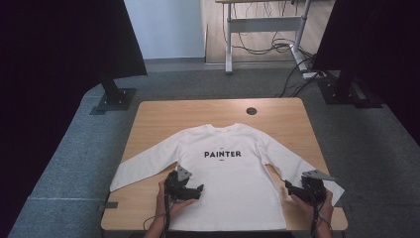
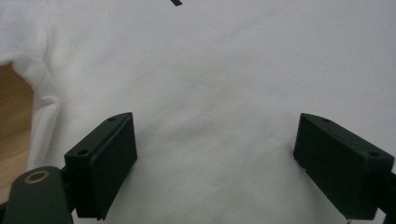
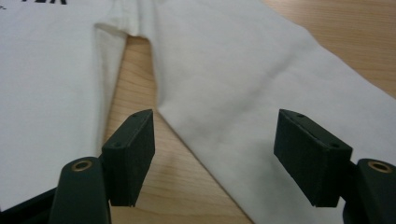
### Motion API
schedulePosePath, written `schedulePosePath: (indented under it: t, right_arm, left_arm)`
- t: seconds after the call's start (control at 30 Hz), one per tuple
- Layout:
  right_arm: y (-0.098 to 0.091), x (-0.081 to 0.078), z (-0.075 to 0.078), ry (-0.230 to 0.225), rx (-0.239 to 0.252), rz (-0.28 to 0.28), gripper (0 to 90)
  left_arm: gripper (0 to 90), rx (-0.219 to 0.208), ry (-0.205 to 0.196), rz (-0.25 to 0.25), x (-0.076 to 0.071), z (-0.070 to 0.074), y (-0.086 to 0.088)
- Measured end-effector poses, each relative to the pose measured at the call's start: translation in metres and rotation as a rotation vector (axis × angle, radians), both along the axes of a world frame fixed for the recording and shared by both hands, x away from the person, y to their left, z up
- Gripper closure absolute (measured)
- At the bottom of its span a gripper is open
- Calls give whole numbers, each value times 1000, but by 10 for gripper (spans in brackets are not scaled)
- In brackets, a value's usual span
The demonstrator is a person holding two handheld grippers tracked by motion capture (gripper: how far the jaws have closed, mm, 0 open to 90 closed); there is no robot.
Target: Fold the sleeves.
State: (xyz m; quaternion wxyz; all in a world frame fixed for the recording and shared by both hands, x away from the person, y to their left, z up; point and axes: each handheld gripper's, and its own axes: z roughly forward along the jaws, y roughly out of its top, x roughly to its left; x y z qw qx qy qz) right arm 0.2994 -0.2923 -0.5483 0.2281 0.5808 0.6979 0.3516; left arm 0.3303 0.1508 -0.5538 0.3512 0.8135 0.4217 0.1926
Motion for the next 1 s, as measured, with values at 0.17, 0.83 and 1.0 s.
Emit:
schedulePosePath:
  t: [0.17,0.83,1.0]
  right_arm:
    - [-12,-2,-2,14,4,-27,290]
    - [-36,0,-8,19,-15,-109,283]
    - [-31,-1,-8,18,-54,-108,284]
  left_arm:
    - [126,0,0,0,0,0,0]
    - [126,0,0,0,0,0,0]
    - [126,0,0,0,0,0,0]
